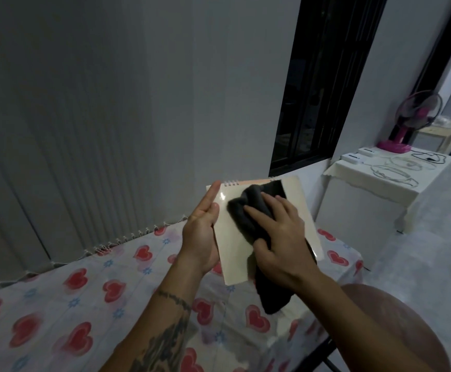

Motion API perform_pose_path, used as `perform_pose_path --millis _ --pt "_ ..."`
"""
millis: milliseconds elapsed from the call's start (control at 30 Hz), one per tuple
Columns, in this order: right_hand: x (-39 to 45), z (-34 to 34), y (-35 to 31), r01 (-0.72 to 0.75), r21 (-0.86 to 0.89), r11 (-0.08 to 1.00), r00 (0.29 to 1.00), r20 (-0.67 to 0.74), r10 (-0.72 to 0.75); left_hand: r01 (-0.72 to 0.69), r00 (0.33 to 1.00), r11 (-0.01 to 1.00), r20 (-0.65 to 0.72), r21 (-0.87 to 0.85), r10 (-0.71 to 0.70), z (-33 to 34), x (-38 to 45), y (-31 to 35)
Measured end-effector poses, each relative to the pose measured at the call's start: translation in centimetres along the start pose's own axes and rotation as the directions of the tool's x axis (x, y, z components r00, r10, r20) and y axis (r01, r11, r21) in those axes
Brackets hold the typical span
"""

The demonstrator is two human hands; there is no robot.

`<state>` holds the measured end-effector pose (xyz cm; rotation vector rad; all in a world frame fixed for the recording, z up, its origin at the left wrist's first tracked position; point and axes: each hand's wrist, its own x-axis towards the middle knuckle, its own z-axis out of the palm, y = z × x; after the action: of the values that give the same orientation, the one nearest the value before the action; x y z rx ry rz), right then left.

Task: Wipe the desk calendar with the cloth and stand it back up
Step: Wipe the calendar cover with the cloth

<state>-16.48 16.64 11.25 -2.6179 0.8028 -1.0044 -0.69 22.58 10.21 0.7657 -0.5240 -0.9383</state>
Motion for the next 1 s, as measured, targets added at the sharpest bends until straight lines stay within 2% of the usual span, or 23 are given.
perform_pose_path --millis 67,233,400,533,600,767,867,1000 --pt "0.5 -0.3 0.0 0.067 -0.057 0.996 0.997 0.031 -0.065 -0.004 1.0 0.999 0.029 -0.035 0.005 0.5 -0.3 -0.2" --pt "2.0 -0.9 -0.5 -0.078 -0.062 0.995 0.997 -0.003 0.078 -0.022 0.995 0.999 0.092 -0.042 0.026 0.9 -0.6 0.1" --pt "0.9 -0.3 -1.6 0.136 -0.09 0.987 0.991 0.004 -0.136 -0.053 0.991 0.998 0.123 -0.025 0.055 0.2 -0.5 0.5" --pt "-0.5 -0.2 -0.6 0.169 0.004 0.986 0.983 0.07 -0.169 0.005 0.987 0.996 0.158 -0.086 0.008 -0.1 -1.2 0.2" --pt "-0.2 -0.3 -0.3 0.149 -0.006 0.989 0.986 0.078 -0.148 0.016 0.991 0.997 0.135 -0.075 -0.005 0.1 -1.3 0.1" --pt "2.1 0.0 -2.0 0.007 -0.064 0.998 1.0 -0.013 -0.007 0.033 0.995 0.999 0.09 -0.033 -0.03 1.3 -1.0 0.4" --pt "0.9 0.5 -2.4 0.077 -0.066 0.995 0.997 0.005 -0.077 0.051 0.995 0.996 0.086 -0.076 -0.045 0.9 -0.6 0.9" --pt "-2.4 1.4 -1.7 0.189 0.043 0.981 0.977 0.097 -0.192 0.011 1.0 0.998 0.006 -0.068 -0.01 -0.4 -0.5 0.7"
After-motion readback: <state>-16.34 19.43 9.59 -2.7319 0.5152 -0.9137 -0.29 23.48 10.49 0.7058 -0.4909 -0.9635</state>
